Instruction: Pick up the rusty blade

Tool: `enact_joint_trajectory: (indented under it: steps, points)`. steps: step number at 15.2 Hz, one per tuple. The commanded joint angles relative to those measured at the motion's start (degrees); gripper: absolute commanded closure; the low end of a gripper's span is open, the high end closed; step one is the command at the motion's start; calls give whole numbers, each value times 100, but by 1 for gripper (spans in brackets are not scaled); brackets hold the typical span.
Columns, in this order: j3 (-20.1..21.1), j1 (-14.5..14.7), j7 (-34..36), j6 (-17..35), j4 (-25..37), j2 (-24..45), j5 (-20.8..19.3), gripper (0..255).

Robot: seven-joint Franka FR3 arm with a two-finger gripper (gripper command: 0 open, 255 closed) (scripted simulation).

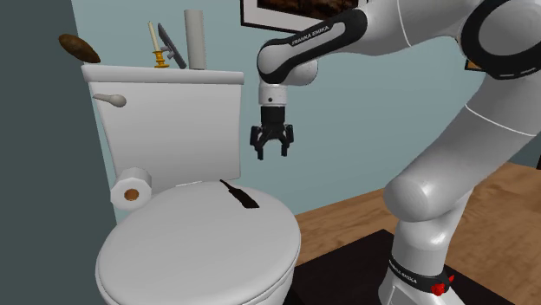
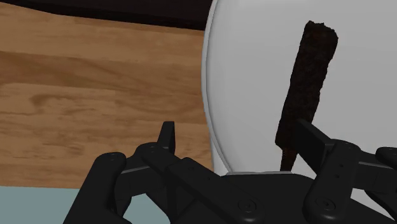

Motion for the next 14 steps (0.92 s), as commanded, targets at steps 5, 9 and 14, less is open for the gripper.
enact_joint_trajectory:
  steps: [5, 9, 14]
  points:
    - [615, -7, 820, 663, 488, 1140, -112, 0]
    - [972, 20, 1462, 1035, 979, 2054, -441, 0]
    - [1030, 59, 1605, 1398, 878, 2348, -575, 0]
